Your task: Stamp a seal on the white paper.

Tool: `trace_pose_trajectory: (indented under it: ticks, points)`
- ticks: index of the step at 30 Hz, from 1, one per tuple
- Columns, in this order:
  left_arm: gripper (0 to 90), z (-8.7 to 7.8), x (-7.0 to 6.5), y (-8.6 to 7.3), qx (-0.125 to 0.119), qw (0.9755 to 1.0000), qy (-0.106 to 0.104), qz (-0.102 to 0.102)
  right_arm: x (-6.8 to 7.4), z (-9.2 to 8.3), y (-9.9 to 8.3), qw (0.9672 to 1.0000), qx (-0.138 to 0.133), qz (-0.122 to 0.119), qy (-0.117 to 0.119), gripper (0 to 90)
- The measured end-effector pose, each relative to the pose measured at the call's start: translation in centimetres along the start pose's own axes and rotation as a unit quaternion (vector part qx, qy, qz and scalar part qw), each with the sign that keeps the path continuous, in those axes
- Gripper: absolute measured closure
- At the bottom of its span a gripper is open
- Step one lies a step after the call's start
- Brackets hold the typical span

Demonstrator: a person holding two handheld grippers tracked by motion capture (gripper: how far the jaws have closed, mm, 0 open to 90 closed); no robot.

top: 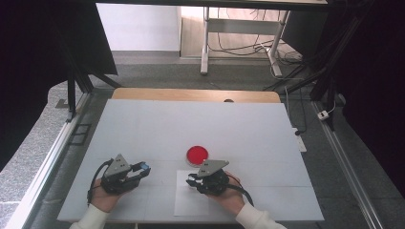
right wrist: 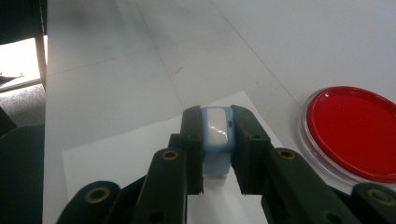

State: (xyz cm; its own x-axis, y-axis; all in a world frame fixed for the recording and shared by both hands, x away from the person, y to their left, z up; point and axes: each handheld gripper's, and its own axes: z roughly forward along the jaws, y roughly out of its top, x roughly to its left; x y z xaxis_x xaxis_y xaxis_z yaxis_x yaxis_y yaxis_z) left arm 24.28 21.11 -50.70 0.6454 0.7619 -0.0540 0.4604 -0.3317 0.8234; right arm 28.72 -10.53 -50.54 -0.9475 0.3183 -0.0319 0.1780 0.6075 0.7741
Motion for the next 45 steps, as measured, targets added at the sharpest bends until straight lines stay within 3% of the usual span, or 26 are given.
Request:
trace_pose_trajectory:
  ticks: [14,35,45]
  points:
    - [65.2,-0.04,0.01,0.0,-0.001,1.0,0.0,0.001,-0.08,0.23,-0.14,0.9999,0.012,-0.01,-0.005,74.9]
    - [65.2,-0.07,-0.07,0.04,-0.001,1.0,0.001,0.001,-0.1,0.52,-0.32,0.9993,0.038,-0.001,-0.004,75.2]
    - [65.2,-0.06,-0.15,0.07,-0.001,1.0,0.001,0.001,0.25,0.58,-0.29,0.999,0.042,-0.012,-0.013,75.5]
